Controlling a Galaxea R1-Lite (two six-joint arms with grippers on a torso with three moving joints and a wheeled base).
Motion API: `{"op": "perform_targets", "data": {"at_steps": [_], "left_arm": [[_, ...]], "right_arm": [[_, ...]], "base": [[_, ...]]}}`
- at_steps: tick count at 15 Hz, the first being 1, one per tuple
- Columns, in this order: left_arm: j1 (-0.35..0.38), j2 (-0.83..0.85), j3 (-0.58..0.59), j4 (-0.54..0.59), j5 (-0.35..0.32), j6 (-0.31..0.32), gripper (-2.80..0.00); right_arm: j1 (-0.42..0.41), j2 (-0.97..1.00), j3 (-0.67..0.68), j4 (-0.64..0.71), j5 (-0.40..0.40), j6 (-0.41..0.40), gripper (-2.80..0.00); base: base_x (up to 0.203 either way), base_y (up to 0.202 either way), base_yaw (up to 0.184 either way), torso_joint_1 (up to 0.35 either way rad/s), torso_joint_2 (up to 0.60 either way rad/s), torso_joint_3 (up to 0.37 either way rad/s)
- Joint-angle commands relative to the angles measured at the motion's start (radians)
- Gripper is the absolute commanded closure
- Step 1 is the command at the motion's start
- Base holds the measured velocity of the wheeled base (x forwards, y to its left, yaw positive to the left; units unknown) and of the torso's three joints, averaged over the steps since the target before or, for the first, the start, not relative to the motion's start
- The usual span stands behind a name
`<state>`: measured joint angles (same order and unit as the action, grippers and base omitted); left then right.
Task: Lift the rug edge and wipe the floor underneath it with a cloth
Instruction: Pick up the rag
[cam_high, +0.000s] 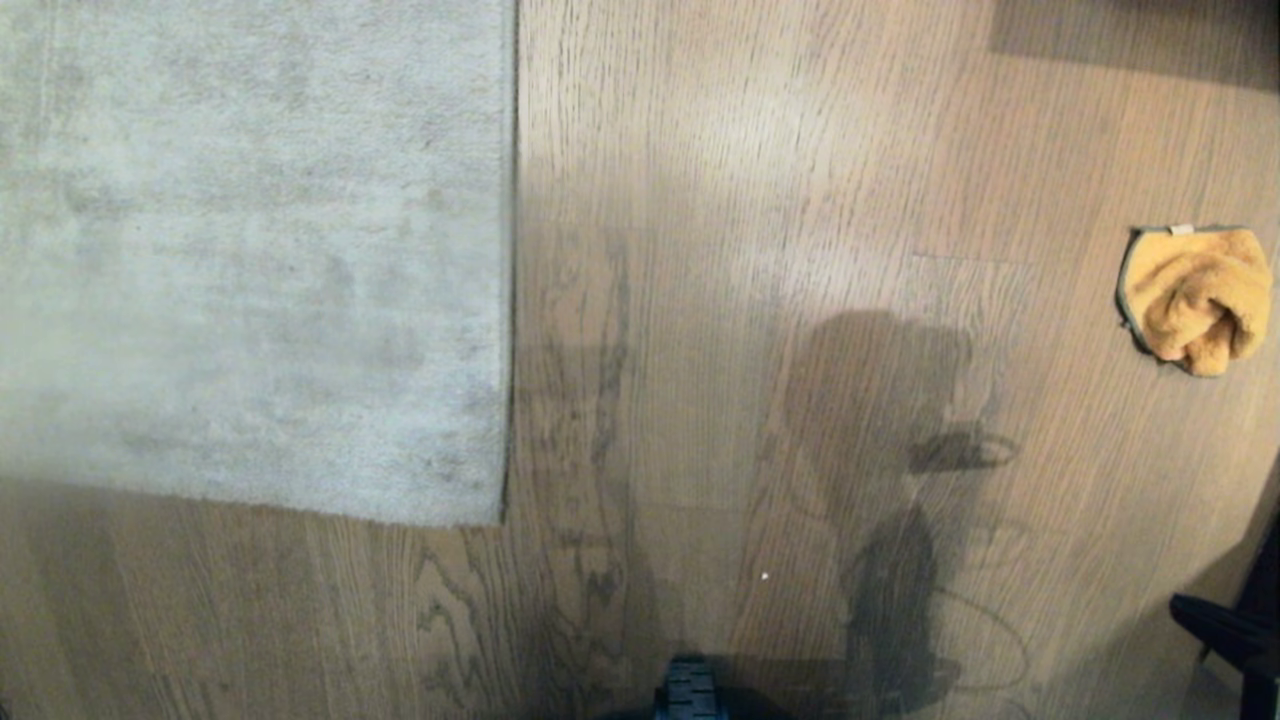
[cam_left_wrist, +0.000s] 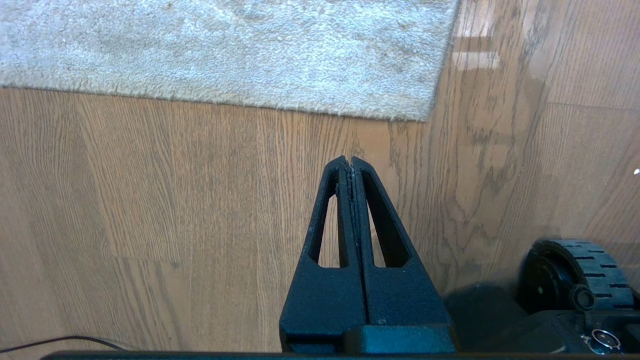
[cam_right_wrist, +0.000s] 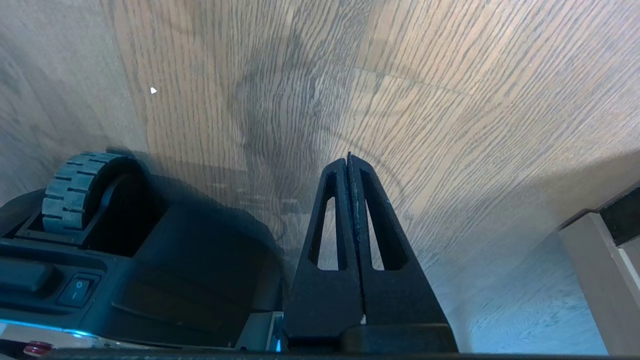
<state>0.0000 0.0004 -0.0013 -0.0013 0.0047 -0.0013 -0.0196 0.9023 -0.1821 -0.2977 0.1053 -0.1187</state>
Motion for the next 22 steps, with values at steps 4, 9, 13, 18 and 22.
{"op": "perform_targets", "data": {"at_steps": [4, 9, 13, 18, 22], "left_arm": [[0.000, 0.000, 0.000, 0.000, 0.000, 0.000, 0.00], [0.000, 0.000, 0.001, 0.000, 0.000, 0.000, 0.00], [0.000, 0.000, 0.001, 0.000, 0.000, 0.000, 0.00], [0.000, 0.000, 0.000, 0.000, 0.000, 0.000, 0.00], [0.000, 0.000, 0.000, 0.000, 0.000, 0.000, 0.00]], "right_arm": [[0.000, 0.070, -0.022, -0.001, -0.001, 0.003, 0.00], [-0.011, 0.194, -0.077, -0.100, -0.001, 0.073, 0.00], [-0.039, 0.256, -0.093, -0.117, -0.007, 0.110, 0.00], [-0.157, 0.301, -0.192, -0.120, -0.015, 0.100, 0.00], [-0.260, 0.330, -0.276, -0.111, -0.015, 0.061, 0.00]], "base": [[0.000, 0.000, 0.000, 0.000, 0.00, 0.000], [0.000, 0.000, 0.000, 0.000, 0.00, 0.000], [0.000, 0.000, 0.000, 0.000, 0.00, 0.000], [0.000, 0.000, 0.000, 0.000, 0.00, 0.000], [0.000, 0.000, 0.000, 0.000, 0.00, 0.000]]}}
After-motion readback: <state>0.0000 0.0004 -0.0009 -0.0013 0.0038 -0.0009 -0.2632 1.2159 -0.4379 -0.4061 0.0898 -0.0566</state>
